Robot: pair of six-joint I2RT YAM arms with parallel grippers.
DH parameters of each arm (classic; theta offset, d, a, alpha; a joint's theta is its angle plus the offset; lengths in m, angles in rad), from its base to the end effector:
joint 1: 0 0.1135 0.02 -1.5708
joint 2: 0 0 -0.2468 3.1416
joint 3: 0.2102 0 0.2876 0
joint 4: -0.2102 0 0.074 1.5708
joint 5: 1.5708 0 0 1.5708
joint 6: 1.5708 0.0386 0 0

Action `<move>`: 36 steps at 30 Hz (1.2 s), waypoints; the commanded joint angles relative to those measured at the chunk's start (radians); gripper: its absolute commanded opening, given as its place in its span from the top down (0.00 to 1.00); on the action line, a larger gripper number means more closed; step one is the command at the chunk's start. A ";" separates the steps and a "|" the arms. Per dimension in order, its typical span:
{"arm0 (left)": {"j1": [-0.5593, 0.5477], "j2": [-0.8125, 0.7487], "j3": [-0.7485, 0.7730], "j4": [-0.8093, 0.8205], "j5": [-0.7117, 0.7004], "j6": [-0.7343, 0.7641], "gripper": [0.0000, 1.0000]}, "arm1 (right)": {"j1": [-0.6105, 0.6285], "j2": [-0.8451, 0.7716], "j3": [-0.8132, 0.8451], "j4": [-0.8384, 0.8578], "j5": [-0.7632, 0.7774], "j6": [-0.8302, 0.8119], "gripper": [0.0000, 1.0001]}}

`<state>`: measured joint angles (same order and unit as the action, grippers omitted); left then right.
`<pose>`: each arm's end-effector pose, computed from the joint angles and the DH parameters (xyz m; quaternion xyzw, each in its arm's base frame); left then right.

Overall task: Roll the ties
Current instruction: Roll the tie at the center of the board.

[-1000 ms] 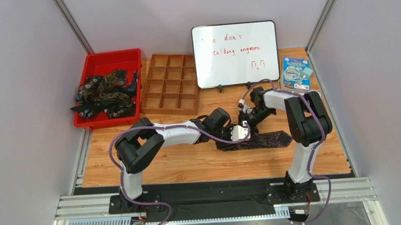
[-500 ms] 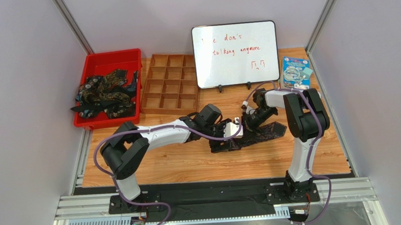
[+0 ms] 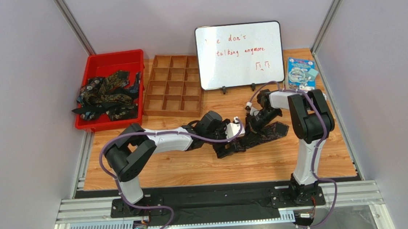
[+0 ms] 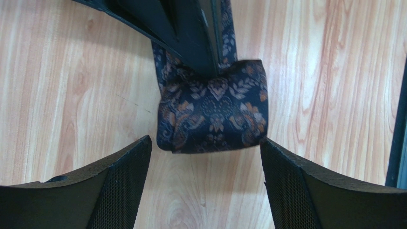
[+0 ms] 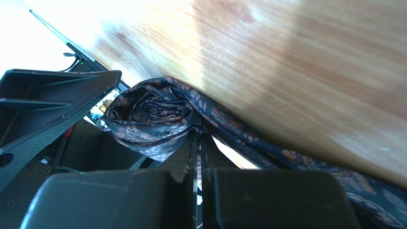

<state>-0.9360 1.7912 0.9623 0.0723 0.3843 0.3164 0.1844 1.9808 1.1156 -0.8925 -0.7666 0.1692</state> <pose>0.2185 -0.3211 0.1122 0.5895 0.6860 -0.2855 0.3167 0.3171 0.0864 0.0646 -0.0279 -0.9236 -0.3513 0.1507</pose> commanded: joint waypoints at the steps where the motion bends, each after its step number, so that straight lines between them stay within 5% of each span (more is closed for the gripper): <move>1: 0.002 0.034 0.032 0.118 -0.019 -0.085 0.11 | 0.000 0.059 -0.004 0.127 0.179 -0.019 1.00; 19: -0.004 0.140 0.116 0.161 0.019 -0.151 0.26 | 0.001 0.070 -0.023 0.148 0.165 0.030 1.00; 26: -0.004 0.157 0.128 0.067 -0.048 -0.105 0.67 | 0.001 0.033 -0.025 0.117 0.107 0.033 1.00; 31: -0.003 0.116 0.072 0.011 -0.051 -0.063 0.81 | -0.019 -0.057 0.026 0.014 0.038 -0.032 0.88; 36: -0.004 0.094 0.041 -0.002 -0.044 -0.054 0.85 | -0.054 -0.088 0.105 -0.057 0.013 -0.057 0.83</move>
<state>-0.9417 1.9099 1.0412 0.1570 0.3634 0.2268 0.1543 1.9610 1.1477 -0.9062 -0.7639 0.1501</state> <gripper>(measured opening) 0.414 0.164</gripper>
